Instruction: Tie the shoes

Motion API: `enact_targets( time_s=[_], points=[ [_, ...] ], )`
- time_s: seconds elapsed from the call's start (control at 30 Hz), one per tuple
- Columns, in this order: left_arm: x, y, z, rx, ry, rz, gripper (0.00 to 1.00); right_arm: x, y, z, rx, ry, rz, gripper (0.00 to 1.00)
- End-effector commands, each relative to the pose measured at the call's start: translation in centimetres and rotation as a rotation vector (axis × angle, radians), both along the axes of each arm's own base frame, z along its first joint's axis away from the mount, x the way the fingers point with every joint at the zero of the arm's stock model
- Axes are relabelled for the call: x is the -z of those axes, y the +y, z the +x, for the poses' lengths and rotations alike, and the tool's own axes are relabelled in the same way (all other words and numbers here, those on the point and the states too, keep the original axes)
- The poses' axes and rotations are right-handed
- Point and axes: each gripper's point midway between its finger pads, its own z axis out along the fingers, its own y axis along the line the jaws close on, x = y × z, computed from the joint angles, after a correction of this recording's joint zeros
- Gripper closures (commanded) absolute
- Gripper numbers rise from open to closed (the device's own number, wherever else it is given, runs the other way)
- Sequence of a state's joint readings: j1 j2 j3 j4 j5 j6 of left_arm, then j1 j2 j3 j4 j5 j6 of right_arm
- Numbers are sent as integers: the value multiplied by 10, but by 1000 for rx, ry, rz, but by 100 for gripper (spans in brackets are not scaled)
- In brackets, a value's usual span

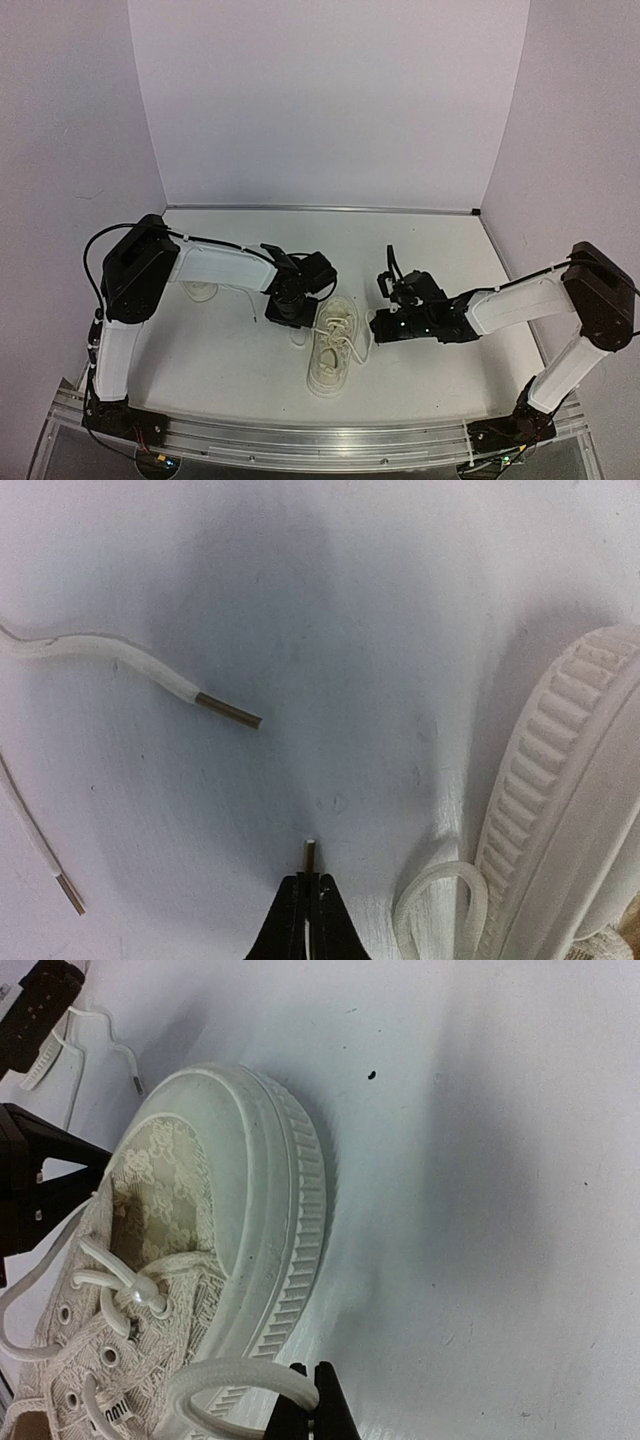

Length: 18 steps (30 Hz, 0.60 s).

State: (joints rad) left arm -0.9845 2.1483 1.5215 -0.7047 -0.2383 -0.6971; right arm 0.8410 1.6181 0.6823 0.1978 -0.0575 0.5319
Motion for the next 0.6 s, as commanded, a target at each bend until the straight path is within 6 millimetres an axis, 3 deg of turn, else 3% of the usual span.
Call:
enact_targets(
  time_s=[0.0, 0.13, 0.23, 0.37, 0.57],
  points=[
    [72, 61, -44, 29, 210, 247, 100, -8, 0, -1, 0, -14, 18, 100],
    [38, 48, -34, 36, 128, 146, 100, -11, 4, -5, -28, -3, 36, 100],
    [-14, 41, -21, 39, 10, 50, 100, -25, 7, -8, -45, -17, 69, 100],
    [-90, 33, -9, 64, -144, -97, 100, -60, 1, -7, -40, -78, 84, 100],
    [-171, 43, -16, 105, -329, -301, 100, -132, -11, -2, -23, -217, 110, 100]
  ],
)
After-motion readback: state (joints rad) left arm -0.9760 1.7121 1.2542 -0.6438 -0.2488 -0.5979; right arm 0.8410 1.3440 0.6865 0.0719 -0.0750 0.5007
